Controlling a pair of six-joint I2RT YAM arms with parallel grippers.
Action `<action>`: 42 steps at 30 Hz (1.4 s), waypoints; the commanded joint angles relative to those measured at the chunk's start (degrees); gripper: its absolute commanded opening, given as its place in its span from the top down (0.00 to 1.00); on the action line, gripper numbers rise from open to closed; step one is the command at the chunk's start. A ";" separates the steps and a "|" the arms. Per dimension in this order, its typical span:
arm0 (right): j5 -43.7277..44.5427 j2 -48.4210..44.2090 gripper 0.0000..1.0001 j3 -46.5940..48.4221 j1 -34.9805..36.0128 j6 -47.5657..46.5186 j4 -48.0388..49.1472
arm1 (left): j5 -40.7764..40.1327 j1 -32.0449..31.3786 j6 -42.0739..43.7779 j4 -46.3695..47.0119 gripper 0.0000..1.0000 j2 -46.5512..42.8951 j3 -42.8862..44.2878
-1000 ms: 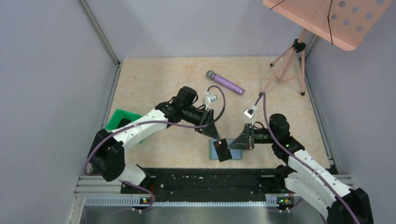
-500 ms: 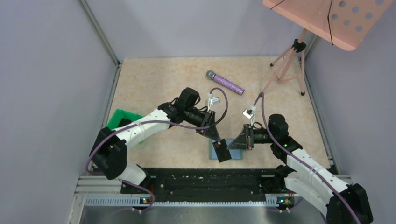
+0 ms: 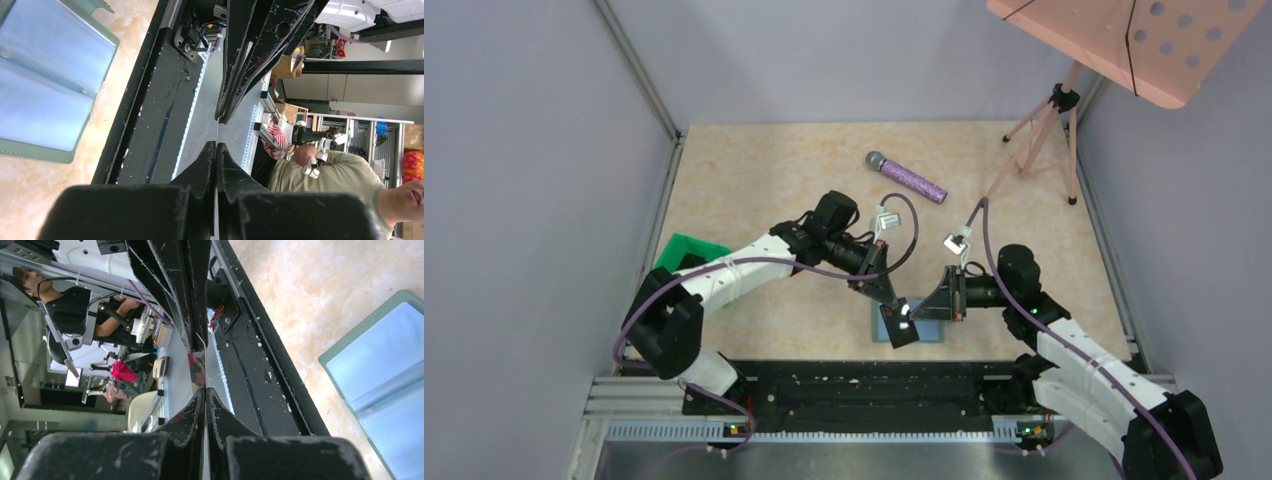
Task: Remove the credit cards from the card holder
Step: Place the credit card in the storage box.
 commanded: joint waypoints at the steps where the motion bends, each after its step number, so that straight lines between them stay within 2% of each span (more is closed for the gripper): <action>1: 1.14 -0.25 1.00 0.20 -0.36 0.13 1.48 | -1.48 -0.03 0.38 2.99 1.00 -1.06 0.12; 7: 18.46 -4.55 0.54 5.95 -0.38 -5.45 -16.44 | -7.44 4.49 -3.08 3.95 1.00 -4.21 -2.29; 11: 22.62 -7.22 0.20 7.61 -0.35 -5.98 -18.99 | -10.95 11.91 -7.72 6.84 1.00 -8.43 -5.57; 13: 24.19 -7.51 0.12 7.59 -0.36 -5.82 -19.03 | -14.47 16.25 -9.59 7.06 1.00 -11.03 -6.48; 16: 24.94 -7.06 0.09 7.31 -0.35 -5.57 -18.38 | -21.04 22.12 -11.21 7.31 1.00 -15.25 -7.42; 23: 26.84 -8.30 0.08 6.35 -0.34 -8.37 -21.18 | -44.00 37.93 -15.99 -1.62 1.00 -27.06 -9.38; 26: 26.56 -8.84 0.08 5.37 -0.35 -8.65 -21.20 | -57.30 41.81 -20.15 -2.80 1.00 -34.35 -12.80; 27: 26.05 -8.70 0.08 5.08 -0.38 -8.72 -20.99 | -65.15 43.35 -21.23 -2.49 1.00 -37.07 -14.06; 31: 24.30 -8.19 0.08 4.21 -0.39 -9.22 -20.46 | -85.64 44.35 -27.28 -6.47 1.00 -45.46 -17.81; 38: 22.62 -7.81 0.07 4.36 -0.34 -9.83 -20.14 | -100.64 46.33 -31.14 -18.27 1.00 -46.58 -14.66; 42: 20.96 -7.35 0.07 5.93 -0.38 -11.91 -22.43 | -102.41 47.32 -31.72 -18.98 1.00 -45.27 -14.98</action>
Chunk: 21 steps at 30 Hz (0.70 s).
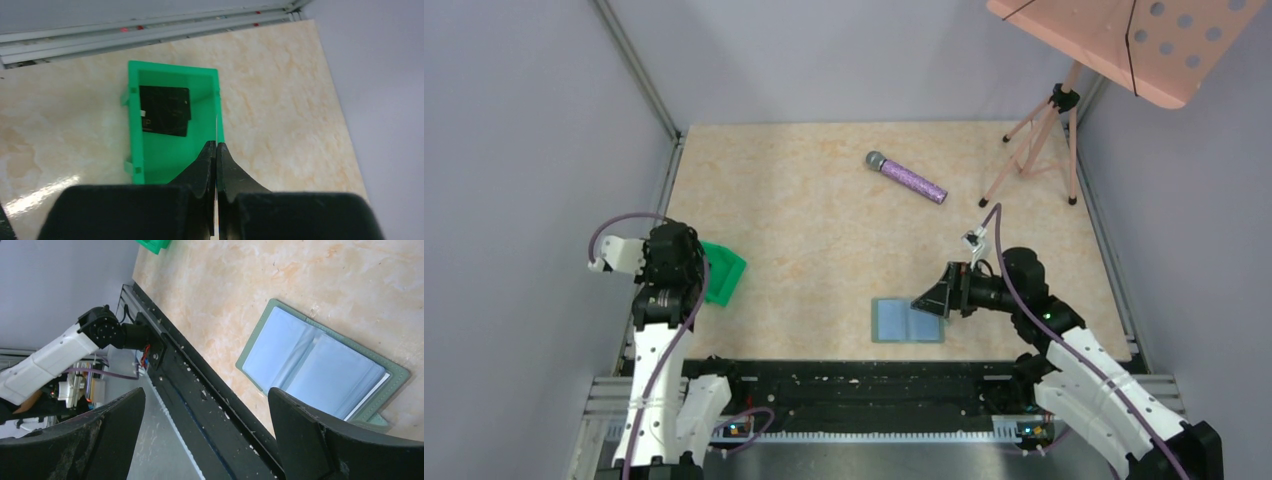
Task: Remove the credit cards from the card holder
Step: Place the credit card in the storage box.
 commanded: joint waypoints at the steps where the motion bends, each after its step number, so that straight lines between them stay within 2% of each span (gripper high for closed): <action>1: -2.25 0.28 0.07 2.58 -0.26 -3.59 -1.68 | -7.72 1.18 -2.63 -2.77 1.00 1.45 1.26; 9: -2.36 -0.49 0.07 3.44 -0.30 -5.16 -4.43 | -2.75 3.86 2.64 5.73 1.00 5.07 -2.34; 21: -2.06 0.95 0.07 3.88 -0.26 -5.50 -4.18 | 6.47 10.96 4.83 14.80 1.00 12.13 -6.04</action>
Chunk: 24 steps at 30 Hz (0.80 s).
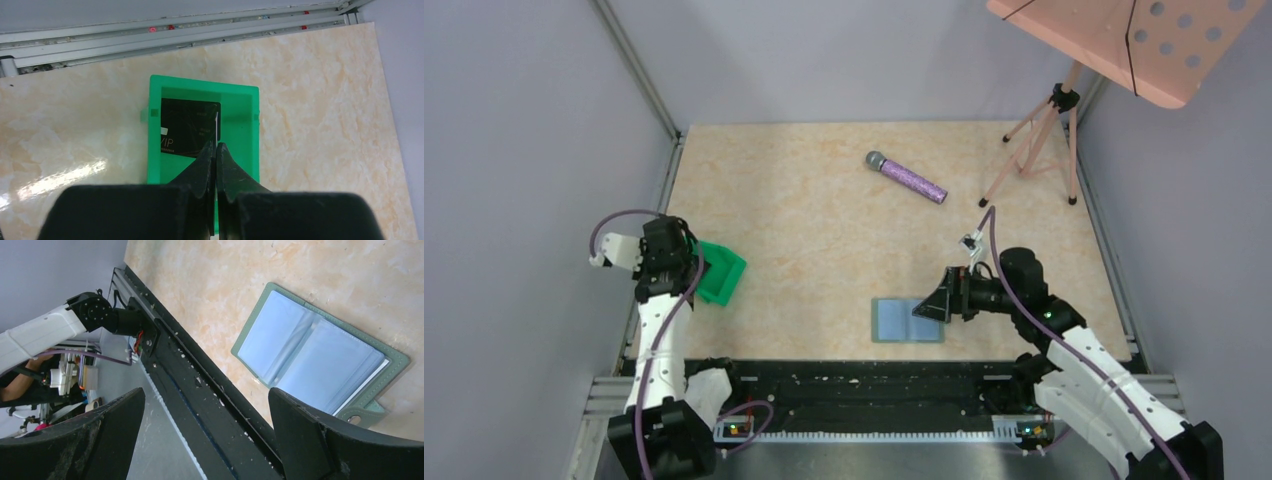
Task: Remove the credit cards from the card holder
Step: Place the credit card in the storage box.
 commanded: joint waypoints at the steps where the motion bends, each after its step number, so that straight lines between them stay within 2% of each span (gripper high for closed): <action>1: -0.33 1.10 0.07 2.88 -0.27 -1.53 0.79 | 5.06 1.42 2.10 8.33 1.00 1.24 -3.12; 7: 0.27 2.48 0.06 2.50 -0.24 -2.38 0.81 | 5.87 1.51 2.63 13.56 1.00 4.06 -7.15; 13: 0.97 5.07 0.06 3.49 -0.25 -3.77 1.17 | 5.66 1.66 3.82 14.68 1.00 7.54 -6.09; 18: 0.97 7.86 0.06 4.37 -0.30 -4.07 2.57 | 6.84 1.69 3.97 13.06 1.00 8.17 -4.32; 24: 1.71 9.64 0.06 4.80 -0.29 -4.78 2.78 | 10.18 1.69 3.75 6.07 1.00 9.06 -0.56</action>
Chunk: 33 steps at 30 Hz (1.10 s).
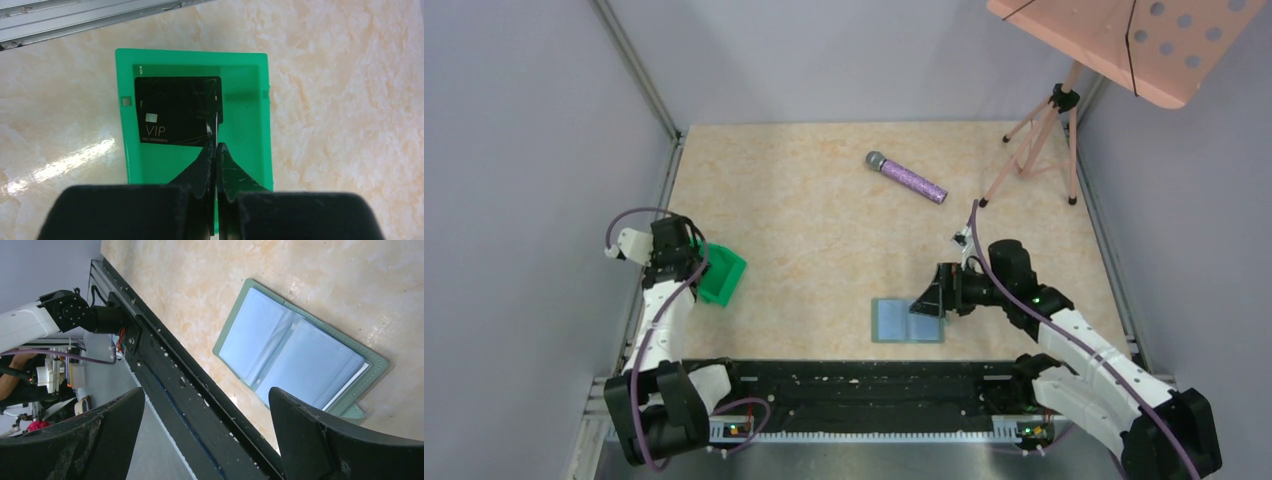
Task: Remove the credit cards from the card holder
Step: Place the credit card in the storage box.
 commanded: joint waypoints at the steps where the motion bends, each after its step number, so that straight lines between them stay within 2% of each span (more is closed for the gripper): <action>1: 0.87 1.05 0.06 3.08 -0.28 -1.58 1.89 | 2.60 0.42 1.02 -2.91 1.00 0.74 4.04; 6: 1.10 2.23 0.06 3.57 -0.30 -1.79 2.20 | 4.28 0.46 1.20 -6.54 1.00 4.69 7.05; 21: 1.66 3.72 0.06 4.72 -0.26 -1.96 2.16 | 9.29 0.51 4.21 -7.99 1.00 11.16 9.66; 33: 1.51 4.93 0.06 5.56 -0.30 -1.90 2.68 | 8.75 0.51 7.01 -11.96 1.00 10.12 11.29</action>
